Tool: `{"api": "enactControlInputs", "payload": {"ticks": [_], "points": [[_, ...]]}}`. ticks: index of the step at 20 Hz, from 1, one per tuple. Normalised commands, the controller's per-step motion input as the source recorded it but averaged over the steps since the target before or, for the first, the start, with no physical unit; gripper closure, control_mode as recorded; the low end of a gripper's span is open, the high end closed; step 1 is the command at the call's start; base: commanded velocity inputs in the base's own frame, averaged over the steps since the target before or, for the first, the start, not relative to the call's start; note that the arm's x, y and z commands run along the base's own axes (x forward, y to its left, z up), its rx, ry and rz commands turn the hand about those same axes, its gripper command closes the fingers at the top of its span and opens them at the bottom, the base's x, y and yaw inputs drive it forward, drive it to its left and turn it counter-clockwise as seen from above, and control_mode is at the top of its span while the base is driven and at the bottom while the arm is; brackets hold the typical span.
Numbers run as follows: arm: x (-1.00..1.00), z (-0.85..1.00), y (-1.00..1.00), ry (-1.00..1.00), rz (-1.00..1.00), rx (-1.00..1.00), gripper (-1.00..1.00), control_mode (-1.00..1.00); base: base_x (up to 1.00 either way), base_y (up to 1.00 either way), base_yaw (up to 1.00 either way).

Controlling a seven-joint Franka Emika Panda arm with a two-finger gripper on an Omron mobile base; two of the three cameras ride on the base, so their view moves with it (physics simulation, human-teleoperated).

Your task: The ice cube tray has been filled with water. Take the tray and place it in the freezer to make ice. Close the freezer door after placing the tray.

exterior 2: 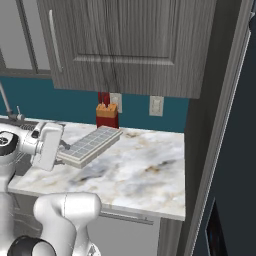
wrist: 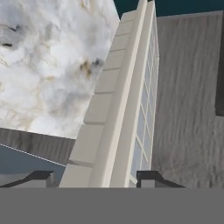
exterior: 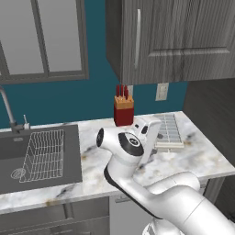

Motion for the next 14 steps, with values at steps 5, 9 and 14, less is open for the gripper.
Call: {"api": "enactControlInputs", "payload": {"ticks": [5,9,14], "points": [[0.00,0.00,0.00,0.00,0.00,0.00,1.00,1.00,-0.40,-0.01,0.00],[0.00,0.00,0.00,0.00,0.00,0.00,1.00,1.00,-0.66,0.00,0.00],[0.00,0.00,0.00,0.00,0.00,0.00,1.00,1.00,-0.66,0.00,0.00]]}}
